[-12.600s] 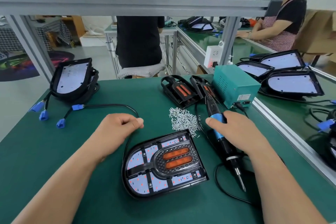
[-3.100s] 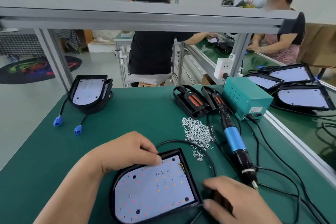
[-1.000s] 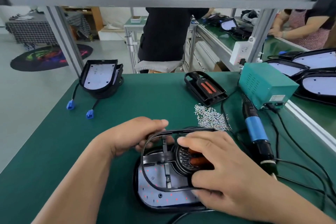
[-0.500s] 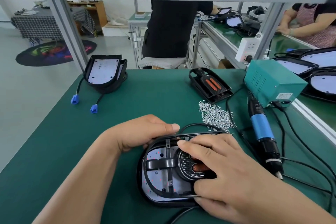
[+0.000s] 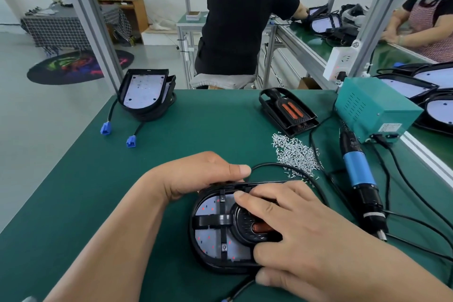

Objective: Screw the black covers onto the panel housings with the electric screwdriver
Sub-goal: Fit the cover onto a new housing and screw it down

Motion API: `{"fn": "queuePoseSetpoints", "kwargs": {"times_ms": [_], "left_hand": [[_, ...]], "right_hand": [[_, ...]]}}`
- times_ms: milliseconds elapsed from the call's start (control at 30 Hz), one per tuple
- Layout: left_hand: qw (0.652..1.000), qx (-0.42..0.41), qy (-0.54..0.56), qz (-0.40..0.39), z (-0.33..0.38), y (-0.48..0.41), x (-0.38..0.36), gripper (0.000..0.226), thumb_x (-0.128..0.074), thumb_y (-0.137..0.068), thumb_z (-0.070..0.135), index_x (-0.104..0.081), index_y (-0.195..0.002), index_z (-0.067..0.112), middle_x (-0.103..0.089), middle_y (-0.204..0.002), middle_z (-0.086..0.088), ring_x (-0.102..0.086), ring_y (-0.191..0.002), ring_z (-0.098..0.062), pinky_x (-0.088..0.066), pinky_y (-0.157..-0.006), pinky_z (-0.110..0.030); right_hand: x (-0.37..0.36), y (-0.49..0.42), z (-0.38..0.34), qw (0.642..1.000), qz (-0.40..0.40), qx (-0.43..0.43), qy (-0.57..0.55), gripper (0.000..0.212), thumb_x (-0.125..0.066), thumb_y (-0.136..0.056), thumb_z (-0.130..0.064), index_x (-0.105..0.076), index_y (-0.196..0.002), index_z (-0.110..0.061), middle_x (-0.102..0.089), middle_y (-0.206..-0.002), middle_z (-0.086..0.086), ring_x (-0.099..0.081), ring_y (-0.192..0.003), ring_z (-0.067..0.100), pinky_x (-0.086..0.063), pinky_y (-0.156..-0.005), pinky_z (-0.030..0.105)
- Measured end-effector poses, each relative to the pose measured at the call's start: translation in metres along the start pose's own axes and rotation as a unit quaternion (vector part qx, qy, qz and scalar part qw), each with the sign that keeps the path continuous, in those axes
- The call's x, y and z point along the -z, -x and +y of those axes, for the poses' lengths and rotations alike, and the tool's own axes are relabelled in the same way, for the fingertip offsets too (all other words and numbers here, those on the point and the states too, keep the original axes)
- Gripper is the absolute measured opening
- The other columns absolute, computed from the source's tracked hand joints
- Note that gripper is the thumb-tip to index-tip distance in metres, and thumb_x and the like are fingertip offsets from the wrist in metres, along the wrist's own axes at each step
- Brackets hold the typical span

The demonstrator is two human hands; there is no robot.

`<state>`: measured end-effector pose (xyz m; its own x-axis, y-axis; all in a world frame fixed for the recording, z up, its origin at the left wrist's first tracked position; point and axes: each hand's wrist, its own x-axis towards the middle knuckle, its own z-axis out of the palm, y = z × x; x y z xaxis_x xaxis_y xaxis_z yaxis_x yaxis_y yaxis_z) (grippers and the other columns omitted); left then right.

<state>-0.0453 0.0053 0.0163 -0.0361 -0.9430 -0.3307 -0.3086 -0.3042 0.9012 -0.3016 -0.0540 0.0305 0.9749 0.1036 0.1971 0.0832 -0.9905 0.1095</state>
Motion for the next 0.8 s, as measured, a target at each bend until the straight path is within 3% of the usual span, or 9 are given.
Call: {"fn": "queuePoseSetpoints", "kwargs": {"times_ms": [100, 200, 333, 533, 800], "left_hand": [[0.999, -0.018, -0.023, -0.016, -0.001, 0.0, 0.002, 0.047, -0.072, -0.085, 0.063, -0.063, -0.064, 0.021, -0.057, -0.068, 0.005, -0.048, -0.066, -0.015, -0.042, -0.066, -0.028], [0.999, -0.026, -0.041, -0.022, -0.001, -0.002, 0.002, 0.048, -0.074, -0.085, 0.06, -0.057, -0.06, 0.023, -0.049, -0.063, 0.011, -0.043, -0.062, -0.01, -0.04, -0.06, -0.023], [0.997, -0.023, -0.078, -0.006, -0.002, -0.004, 0.001, 0.054, -0.072, -0.088, 0.063, -0.055, -0.065, 0.017, -0.045, -0.068, 0.004, -0.04, -0.067, -0.015, -0.035, -0.064, -0.03], [0.992, -0.031, -0.119, 0.007, -0.002, -0.004, -0.001, 0.076, -0.064, -0.087, 0.076, -0.043, -0.07, 0.005, -0.032, -0.074, -0.006, -0.03, -0.07, -0.021, -0.027, -0.067, -0.036], [0.988, -0.048, -0.144, 0.033, 0.0, -0.01, -0.006, 0.063, -0.064, -0.097, 0.064, -0.04, -0.063, 0.018, -0.03, -0.068, 0.0, -0.029, -0.065, -0.017, -0.026, -0.058, -0.032]], "right_hand": [[-0.006, 0.0, -0.001, 1.0, 0.008, 0.004, 0.01, 0.041, -0.05, -0.105, -0.061, -0.071, -0.083, -0.033, -0.062, -0.149, 0.013, -0.063, -0.126, 0.034, -0.053, -0.095, 0.044], [-0.012, 0.0, -0.003, 1.0, 0.009, -0.001, 0.005, 0.045, -0.046, -0.107, -0.062, -0.07, -0.082, -0.033, -0.062, -0.149, 0.013, -0.063, -0.126, 0.034, -0.053, -0.095, 0.045], [-0.011, 0.002, 0.0, 1.0, -0.003, -0.007, -0.001, 0.034, -0.057, -0.102, -0.06, -0.07, -0.083, -0.035, -0.061, -0.15, 0.011, -0.062, -0.126, 0.034, -0.052, -0.097, 0.043], [-0.007, 0.0, 0.002, 1.0, 0.0, -0.006, -0.005, 0.033, -0.059, -0.102, -0.054, -0.065, -0.078, -0.032, -0.061, -0.148, 0.011, -0.061, -0.125, 0.035, -0.053, -0.095, 0.045], [-0.001, 0.0, 0.004, 0.998, -0.031, -0.034, -0.044, 0.029, -0.058, -0.101, -0.049, -0.061, -0.078, -0.031, -0.057, -0.148, 0.003, -0.054, -0.127, 0.03, -0.049, -0.094, 0.046]]}}
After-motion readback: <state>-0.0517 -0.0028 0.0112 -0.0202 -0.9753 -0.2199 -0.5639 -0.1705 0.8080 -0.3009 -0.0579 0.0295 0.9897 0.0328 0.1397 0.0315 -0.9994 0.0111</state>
